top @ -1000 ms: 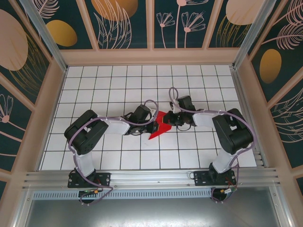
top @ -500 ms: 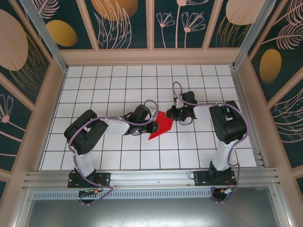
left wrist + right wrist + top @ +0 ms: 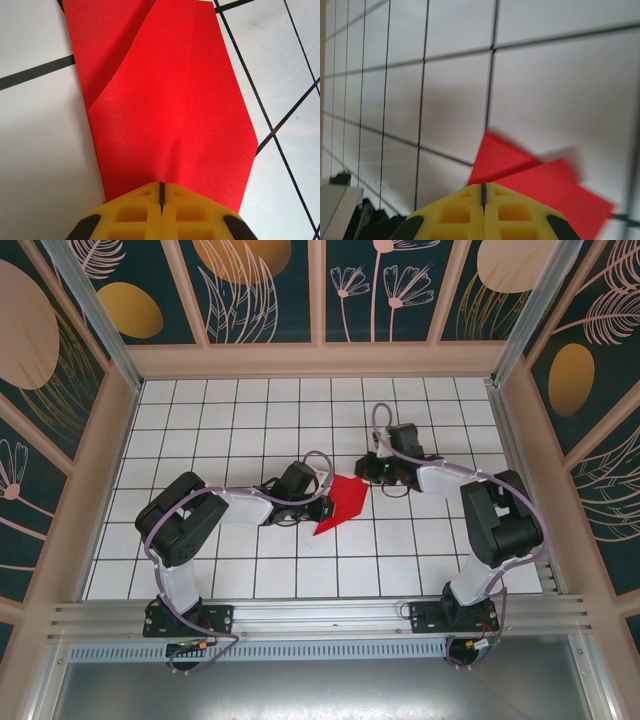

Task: Fold a paper plane with a square sheet of paper (pick it up from the middle)
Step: Fourth fold the wing at the center of the table.

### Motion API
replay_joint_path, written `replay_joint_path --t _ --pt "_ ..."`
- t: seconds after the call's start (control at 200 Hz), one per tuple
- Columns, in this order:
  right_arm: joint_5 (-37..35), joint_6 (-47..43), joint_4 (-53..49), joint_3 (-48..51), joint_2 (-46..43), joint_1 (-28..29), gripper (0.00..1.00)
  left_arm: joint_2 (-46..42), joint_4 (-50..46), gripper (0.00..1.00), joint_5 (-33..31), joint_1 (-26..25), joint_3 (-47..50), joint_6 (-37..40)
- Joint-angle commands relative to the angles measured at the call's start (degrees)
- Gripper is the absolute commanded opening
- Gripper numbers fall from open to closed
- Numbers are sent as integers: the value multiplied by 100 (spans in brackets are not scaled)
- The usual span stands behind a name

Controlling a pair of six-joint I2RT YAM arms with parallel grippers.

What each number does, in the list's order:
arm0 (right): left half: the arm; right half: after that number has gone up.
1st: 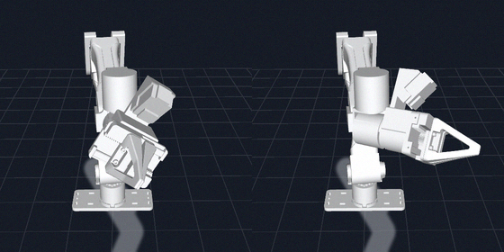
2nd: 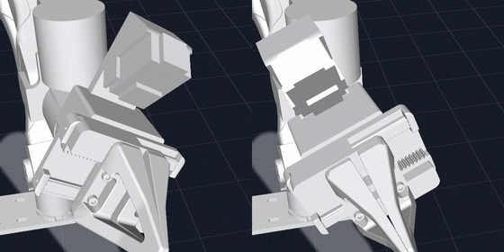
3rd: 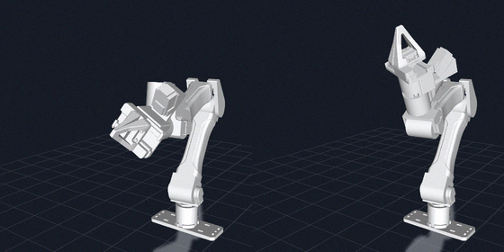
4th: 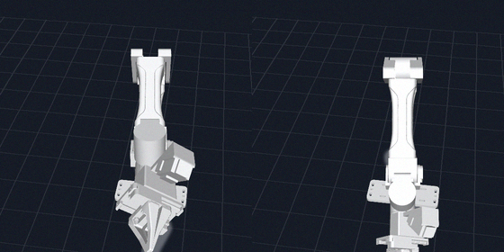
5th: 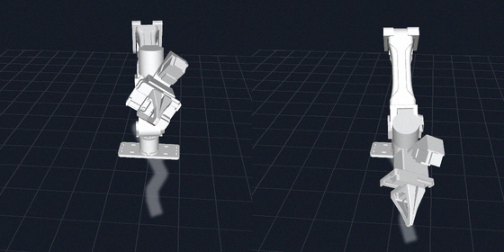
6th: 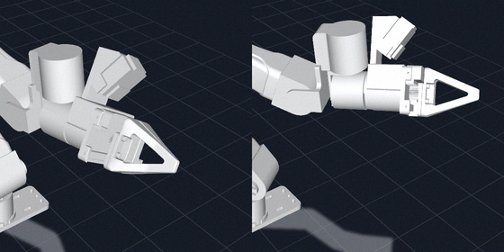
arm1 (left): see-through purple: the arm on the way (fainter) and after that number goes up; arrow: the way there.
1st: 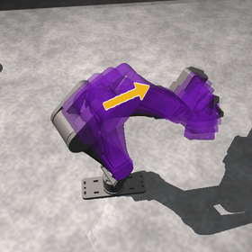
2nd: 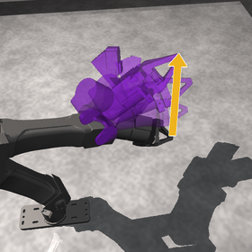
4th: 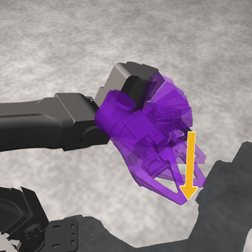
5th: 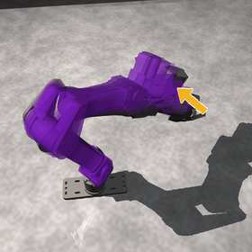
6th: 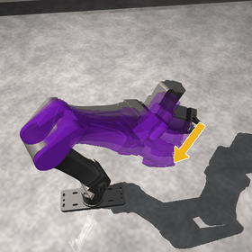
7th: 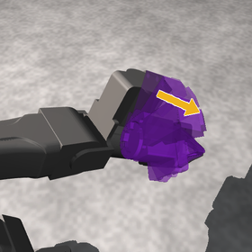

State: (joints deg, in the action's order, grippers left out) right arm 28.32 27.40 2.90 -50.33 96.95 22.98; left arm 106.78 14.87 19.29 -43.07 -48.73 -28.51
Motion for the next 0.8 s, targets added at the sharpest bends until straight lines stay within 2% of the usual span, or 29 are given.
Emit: replay_joint_path --t 0.0,0.21,0.455,0.595,0.701,0.796 --pt "187 401 270 177 269 269 0 138 -803 0 -86 38 297 -13" --pt "537 729 372 82 863 474 0 72 -661 0 -22 37 308 -141" --pt "-139 785 -217 194 1130 464 0 -158 -579 0 102 44 107 -383" --pt "-608 789 -590 192 1317 449 0 -587 -578 0 110 52 -124 -947" --pt "-735 850 -707 207 1365 452 0 -953 -501 6 -129 53 -123 -1490" --pt "-778 899 -768 182 1407 458 0 -1115 -195 9 -44 53 -5 -1938"
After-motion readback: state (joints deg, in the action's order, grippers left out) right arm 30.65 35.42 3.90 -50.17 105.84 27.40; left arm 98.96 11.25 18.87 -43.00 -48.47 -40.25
